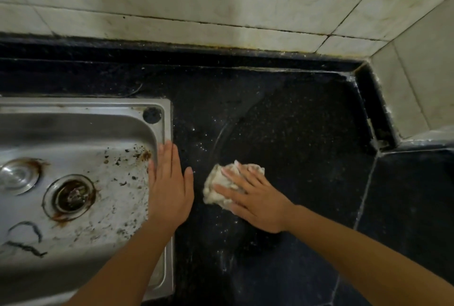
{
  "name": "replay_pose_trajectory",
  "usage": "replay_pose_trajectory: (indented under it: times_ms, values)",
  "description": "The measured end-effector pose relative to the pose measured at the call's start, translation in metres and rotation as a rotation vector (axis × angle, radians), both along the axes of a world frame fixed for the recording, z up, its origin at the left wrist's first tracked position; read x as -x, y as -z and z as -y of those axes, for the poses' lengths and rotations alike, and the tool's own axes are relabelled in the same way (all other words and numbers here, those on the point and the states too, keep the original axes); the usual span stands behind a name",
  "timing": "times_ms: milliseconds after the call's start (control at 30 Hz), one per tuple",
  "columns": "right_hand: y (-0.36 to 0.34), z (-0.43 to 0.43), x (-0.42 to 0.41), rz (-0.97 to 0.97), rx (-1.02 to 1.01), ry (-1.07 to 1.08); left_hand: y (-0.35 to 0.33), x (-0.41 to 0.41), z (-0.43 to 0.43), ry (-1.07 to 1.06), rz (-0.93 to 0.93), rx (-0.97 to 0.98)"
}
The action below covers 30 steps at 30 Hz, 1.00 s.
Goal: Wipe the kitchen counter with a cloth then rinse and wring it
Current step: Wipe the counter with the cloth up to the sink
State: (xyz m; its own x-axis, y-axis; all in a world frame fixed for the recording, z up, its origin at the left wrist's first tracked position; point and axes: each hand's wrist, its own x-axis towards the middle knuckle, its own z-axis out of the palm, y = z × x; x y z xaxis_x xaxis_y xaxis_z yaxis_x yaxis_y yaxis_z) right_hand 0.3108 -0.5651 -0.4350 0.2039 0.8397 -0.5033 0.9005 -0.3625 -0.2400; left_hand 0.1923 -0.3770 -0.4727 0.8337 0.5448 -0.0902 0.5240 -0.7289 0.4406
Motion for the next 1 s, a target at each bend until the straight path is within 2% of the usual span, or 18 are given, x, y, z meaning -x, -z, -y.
replay_pose_trajectory:
  times_ms: [67,100,233,367,600,700,867,1000]
  values:
    - [-0.001,0.020,-0.021,0.023,0.032,-0.004,-0.002,-0.002,-0.003,0.044,-0.013,-0.031]
    - [-0.001,0.027,-0.034,0.036,0.051,0.063,-0.003,-0.005,-0.007,0.068,-0.014,-0.049]
    - [0.004,0.030,-0.087,0.127,0.062,0.449,-0.003,-0.040,-0.033,0.099,-0.030,-0.086]
    - [0.006,0.018,-0.144,0.139,0.037,0.836,0.007,-0.070,-0.052,0.010,-0.031,-0.084]
    - [0.011,-0.029,-0.203,0.152,-0.047,1.266,0.013,-0.075,-0.054,-0.032,0.076,-0.013]
    - [0.011,-0.057,-0.199,0.133,-0.042,1.196,0.013,-0.076,-0.054,-0.035,0.093,0.004]
    - [0.013,-0.101,-0.144,0.084,-0.103,0.797,0.013,-0.076,-0.055,-0.036,0.109,0.011]
    - [0.013,-0.095,-0.100,0.100,-0.099,0.445,0.012,-0.076,-0.055,-0.024,0.099,0.000]
